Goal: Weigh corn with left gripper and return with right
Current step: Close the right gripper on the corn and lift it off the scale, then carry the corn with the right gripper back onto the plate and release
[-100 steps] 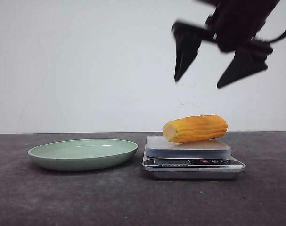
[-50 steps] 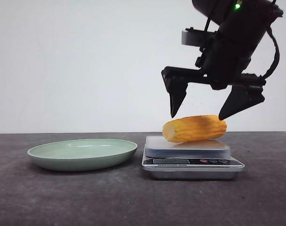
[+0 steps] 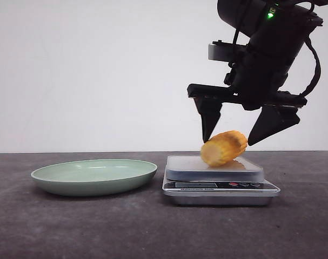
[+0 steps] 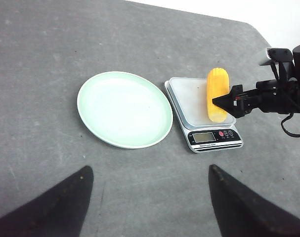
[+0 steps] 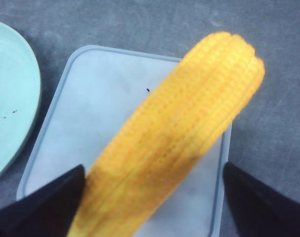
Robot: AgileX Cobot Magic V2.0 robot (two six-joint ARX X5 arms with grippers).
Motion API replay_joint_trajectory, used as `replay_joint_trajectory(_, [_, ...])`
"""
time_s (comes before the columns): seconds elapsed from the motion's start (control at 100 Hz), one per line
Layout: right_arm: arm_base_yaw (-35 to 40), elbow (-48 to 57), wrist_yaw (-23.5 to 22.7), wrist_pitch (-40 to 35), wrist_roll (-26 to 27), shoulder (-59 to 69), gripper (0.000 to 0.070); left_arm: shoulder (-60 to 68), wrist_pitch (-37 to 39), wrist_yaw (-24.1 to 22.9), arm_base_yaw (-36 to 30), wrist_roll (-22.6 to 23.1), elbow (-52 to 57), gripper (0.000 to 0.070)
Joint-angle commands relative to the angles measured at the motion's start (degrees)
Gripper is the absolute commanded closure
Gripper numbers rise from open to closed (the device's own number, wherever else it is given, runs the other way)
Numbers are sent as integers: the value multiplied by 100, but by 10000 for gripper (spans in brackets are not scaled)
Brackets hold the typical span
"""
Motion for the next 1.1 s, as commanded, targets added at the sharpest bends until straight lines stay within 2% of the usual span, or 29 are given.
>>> replay_joint_trajectory(0.0, [59, 92, 22, -9, 90, 127, 320, 4, 61, -15, -50, 114, 96, 267])
replay_joint_trajectory(0.15, [94, 92, 26, -17, 151, 127, 405, 4, 63, -13, -50, 98, 96, 267])
replay_joint_trajectory(0.23, [96, 92, 17, -26, 168, 127, 555, 4, 70, -13, -50, 98, 96, 267])
replay_joint_trajectory(0.33, [96, 92, 15, -63, 162, 127, 700, 4, 125, -13, -50, 103, 96, 267])
replay_joint_trajectory(0.57, [96, 96, 44, -61, 153, 90, 700, 4, 153, -13, -50, 105, 96, 267])
replay_joint_trajectory(0.77, [223, 234, 70, -118, -114, -291, 700, 4, 155, -15, -50, 105, 96, 267])
replay_joint_trajectory(1.09, [911, 1554, 7, -859, -619, -658, 700, 4, 192, -17, -50, 105, 96, 267])
